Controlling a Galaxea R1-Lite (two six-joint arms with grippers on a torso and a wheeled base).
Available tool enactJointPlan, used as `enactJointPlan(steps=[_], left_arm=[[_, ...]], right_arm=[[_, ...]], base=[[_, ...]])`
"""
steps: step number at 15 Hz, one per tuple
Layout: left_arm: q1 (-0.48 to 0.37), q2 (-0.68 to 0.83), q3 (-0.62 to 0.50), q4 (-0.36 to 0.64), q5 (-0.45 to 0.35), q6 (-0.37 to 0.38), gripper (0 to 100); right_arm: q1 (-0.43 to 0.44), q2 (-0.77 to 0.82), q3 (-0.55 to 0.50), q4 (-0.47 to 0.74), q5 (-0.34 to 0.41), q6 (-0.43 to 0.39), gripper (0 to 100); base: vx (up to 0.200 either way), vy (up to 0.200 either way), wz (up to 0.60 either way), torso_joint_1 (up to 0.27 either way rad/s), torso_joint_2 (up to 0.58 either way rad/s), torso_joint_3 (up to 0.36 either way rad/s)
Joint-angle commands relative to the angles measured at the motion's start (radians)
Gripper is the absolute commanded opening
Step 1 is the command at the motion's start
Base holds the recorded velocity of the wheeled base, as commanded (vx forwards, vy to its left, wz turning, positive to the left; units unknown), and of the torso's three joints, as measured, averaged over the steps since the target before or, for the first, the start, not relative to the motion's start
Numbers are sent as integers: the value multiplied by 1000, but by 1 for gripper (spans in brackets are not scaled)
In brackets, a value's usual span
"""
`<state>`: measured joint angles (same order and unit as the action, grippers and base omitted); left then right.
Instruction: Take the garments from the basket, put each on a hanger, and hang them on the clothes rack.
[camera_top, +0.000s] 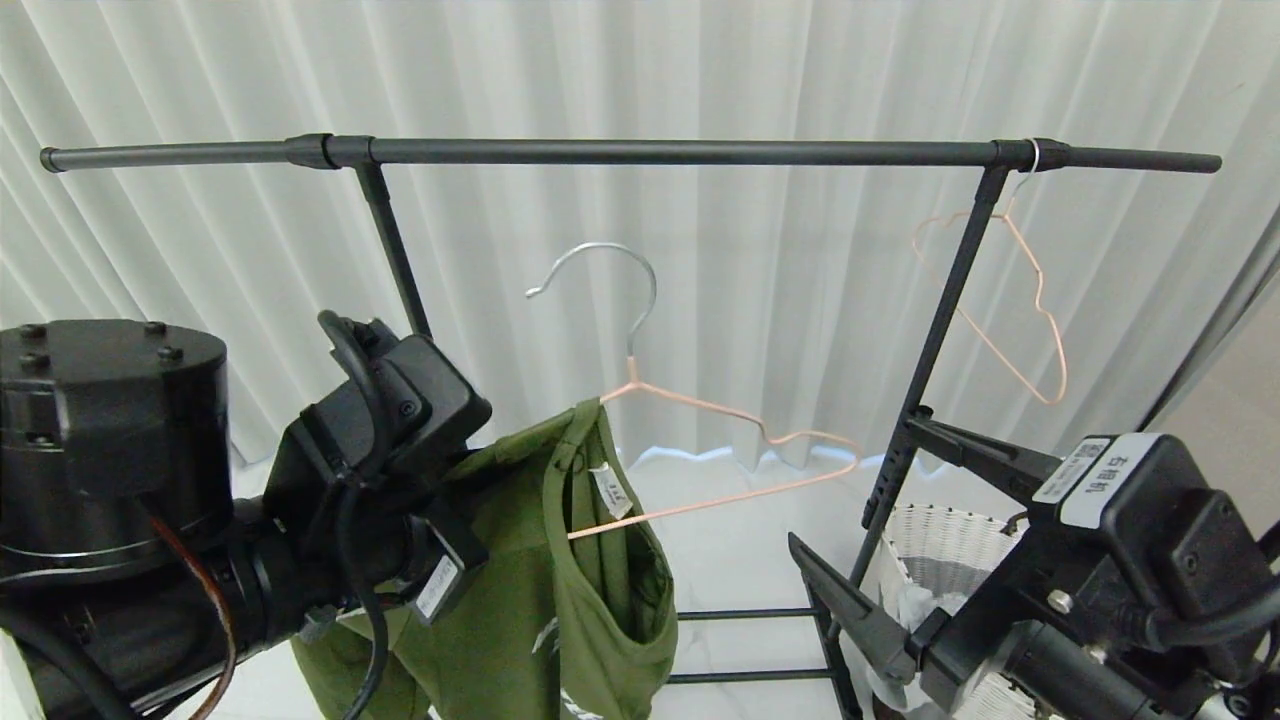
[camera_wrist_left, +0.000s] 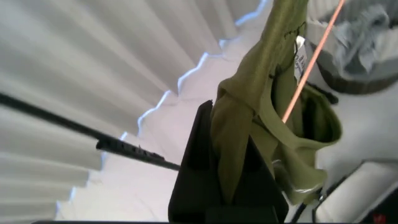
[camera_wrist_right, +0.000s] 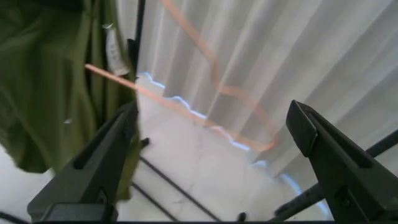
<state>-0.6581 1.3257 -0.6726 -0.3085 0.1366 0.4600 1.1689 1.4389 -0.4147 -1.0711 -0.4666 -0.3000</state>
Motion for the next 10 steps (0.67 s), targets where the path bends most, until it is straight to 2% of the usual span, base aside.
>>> enactJointPlan(steps=[1,3,6,8,10], left_arm=[[-6,6,-39,0,44,-63,0],[-14,-7,-73,0,47,-123,0],[-28,-14,-117,0,47,-129,0],[-40,-13,-127,0,49,-129,0],[-55,-13,-134,-1,49,-130,0]], right_arm=[[18,58,-13,2,-1,75,100],[14,120,-65,26,-1,190,100],[11,213,-262,181,-3,380,100],[6,268,-325,246,-4,467,100],[-15,322,-329,250,-4,479,100]], base=[[0,0,0,0,0,0],[0,0,0,0,0,0],[0,0,0,0,0,0],[0,0,0,0,0,0],[0,0,0,0,0,0]])
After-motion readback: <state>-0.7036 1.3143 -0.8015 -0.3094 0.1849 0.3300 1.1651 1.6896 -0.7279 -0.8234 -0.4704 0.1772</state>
